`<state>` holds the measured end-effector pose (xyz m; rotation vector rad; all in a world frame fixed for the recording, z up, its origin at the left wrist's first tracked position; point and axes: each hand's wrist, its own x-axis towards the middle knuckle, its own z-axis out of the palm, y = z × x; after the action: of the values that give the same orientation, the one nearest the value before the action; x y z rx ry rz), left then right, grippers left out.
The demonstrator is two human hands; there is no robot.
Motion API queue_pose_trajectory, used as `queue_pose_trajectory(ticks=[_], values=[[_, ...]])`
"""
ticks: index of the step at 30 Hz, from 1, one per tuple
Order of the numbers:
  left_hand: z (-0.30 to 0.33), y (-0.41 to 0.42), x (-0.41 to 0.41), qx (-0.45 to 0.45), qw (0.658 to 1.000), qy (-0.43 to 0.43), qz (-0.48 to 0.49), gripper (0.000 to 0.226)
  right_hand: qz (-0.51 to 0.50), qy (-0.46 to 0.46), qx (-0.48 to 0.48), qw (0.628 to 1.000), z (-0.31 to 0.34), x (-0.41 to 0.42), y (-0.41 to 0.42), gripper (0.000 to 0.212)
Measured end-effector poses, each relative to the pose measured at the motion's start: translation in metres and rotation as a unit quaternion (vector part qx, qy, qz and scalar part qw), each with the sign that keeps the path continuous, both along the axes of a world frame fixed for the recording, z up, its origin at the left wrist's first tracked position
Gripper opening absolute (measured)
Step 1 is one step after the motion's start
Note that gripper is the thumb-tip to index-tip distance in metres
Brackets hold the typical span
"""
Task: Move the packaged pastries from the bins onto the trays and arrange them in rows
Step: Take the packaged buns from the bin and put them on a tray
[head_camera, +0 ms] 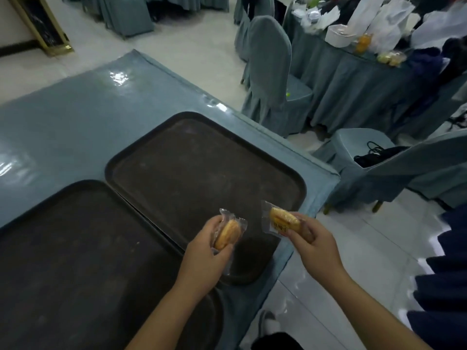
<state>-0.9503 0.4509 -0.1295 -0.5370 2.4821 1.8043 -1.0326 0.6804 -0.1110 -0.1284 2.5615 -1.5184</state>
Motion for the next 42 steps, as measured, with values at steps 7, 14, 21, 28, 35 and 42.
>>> queue_pose_trajectory(ticks=[7, 14, 21, 28, 35, 42], values=[[-0.023, 0.029, -0.021, -0.112, 0.993, -0.011, 0.031, 0.06, 0.212, 0.105, 0.131, 0.963, -0.021, -0.085, -0.013, 0.033], [-0.063, 0.088, -0.058, -0.289, 0.949, -0.113, 0.059, 0.073, 0.457, 0.22, 0.247, 0.825, -0.087, -0.153, 0.008, 0.05], [-0.071, 0.146, -0.069, -0.316, 0.906, -0.267, 0.087, 0.078, 0.547, 0.197, 0.293, 0.759, -0.106, -0.171, 0.031, 0.069], [-0.086, 0.15, -0.055, -0.325, 0.887, -0.294, 0.143, 0.072, 0.536, 0.192, 0.289, 0.769, -0.113, -0.172, 0.022, 0.066], [-0.053, 0.135, -0.043, -0.175, 0.932, -0.207, 0.241, 0.076, 0.515, 0.147, 0.233, 0.812, -0.084, -0.174, 0.004, 0.069], [-0.021, 0.103, 0.041, -0.071, 0.916, -0.144, 0.369, 0.078, 0.553, 0.07, 0.133, 0.819, -0.053, -0.104, -0.046, 0.063]])
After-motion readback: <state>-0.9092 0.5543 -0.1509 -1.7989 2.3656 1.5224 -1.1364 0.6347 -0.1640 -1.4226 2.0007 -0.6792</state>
